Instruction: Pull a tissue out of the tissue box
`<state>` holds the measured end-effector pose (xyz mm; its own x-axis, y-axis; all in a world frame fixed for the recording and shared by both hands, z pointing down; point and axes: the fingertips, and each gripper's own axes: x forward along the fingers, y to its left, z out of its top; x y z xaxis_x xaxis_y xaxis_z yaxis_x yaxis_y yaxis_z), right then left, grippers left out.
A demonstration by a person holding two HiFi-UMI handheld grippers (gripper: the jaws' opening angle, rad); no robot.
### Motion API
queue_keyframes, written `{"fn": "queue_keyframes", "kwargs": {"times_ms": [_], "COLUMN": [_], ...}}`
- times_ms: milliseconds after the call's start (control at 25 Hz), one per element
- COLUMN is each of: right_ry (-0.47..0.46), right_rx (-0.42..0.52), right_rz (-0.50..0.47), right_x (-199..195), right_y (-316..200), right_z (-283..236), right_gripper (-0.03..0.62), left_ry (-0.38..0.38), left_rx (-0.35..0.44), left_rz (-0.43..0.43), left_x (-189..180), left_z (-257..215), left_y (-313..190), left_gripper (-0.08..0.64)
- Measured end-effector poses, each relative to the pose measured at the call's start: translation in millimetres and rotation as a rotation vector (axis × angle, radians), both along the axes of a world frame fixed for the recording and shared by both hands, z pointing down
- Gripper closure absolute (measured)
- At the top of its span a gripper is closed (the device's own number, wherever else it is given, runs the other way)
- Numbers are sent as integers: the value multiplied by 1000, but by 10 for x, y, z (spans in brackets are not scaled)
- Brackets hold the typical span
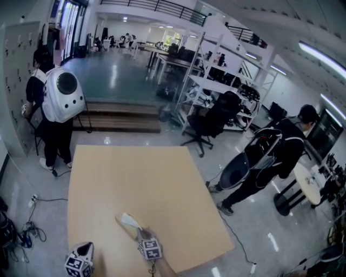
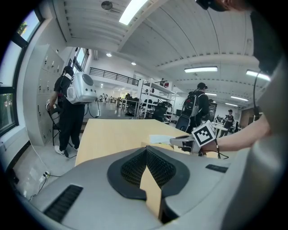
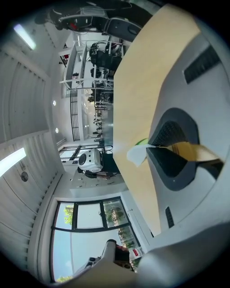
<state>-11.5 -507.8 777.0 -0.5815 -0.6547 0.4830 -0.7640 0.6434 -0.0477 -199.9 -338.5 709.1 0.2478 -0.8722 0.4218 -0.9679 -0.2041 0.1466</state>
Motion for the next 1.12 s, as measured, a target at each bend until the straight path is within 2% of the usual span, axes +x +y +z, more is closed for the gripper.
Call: {"fn": "queue_keyframes", "kwargs": {"times_ms": [480,1120], "right_ry": [-4,-25], "right_rx": [7,68], "right_rz": [-4,6], "right_x": [59,31], "right_y": [-22,-22], "right_z": [-74,-373], "right_gripper": [583,584], "left_ry": [1,3], "left_rx": [7,46], "left_rz": [-6,-7], "left_x": [40,-5], "left_z": [-40,-144], "left_y": [-16,-3], "left_gripper": [552,552]}}
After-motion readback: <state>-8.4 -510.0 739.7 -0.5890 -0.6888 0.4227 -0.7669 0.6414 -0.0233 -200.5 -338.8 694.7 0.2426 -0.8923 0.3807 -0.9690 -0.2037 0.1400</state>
